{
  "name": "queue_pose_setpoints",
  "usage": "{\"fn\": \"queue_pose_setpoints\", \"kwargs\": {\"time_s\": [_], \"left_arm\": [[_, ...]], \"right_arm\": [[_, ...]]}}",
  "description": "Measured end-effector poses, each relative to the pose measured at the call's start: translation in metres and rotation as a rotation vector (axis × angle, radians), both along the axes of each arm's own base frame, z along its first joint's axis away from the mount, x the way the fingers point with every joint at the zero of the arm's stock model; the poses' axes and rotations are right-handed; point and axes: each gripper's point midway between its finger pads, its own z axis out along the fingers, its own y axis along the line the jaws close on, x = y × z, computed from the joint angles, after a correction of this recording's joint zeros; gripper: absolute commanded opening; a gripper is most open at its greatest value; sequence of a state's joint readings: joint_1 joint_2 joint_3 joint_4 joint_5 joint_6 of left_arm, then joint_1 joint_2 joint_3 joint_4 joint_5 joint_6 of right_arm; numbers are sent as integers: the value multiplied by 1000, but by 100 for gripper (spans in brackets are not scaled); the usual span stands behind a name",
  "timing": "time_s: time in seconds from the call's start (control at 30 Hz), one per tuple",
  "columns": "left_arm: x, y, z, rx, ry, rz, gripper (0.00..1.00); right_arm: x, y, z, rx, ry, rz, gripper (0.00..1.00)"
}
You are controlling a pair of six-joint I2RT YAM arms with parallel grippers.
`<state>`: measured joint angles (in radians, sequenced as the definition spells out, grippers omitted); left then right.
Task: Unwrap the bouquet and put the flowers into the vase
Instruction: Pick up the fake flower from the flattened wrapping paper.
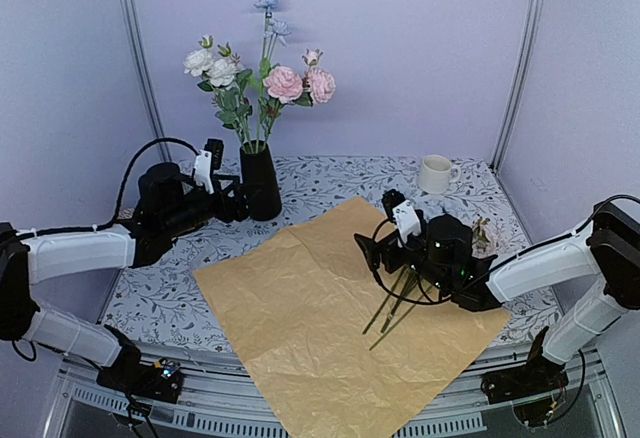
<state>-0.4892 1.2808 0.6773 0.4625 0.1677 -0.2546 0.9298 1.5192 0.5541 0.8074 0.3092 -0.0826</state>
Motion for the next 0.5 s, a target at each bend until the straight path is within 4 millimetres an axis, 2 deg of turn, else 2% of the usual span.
{"fn": "queue_pose_setpoints", "kwargs": {"time_s": [0.07, 0.17, 0.3, 0.43, 0.5], "left_arm": [[-10, -9, -3, -6, -25, -34, 86], [-26, -13, -13, -11, -70, -57, 86], [-43, -12, -36, 10, -90, -67, 85], [-46, -10, -34, 4, -132, -58, 83], [-47, -10, -29, -5, -153, -54, 83]], "right_arm": [[7, 2, 0, 15, 41, -35, 97], [13, 5, -3, 51, 134, -78, 93], [12, 7, -15, 99, 305, -136, 76], [2, -5, -28, 141, 460, -220, 63], [-3, -13, -31, 172, 528, -264, 61]]}}
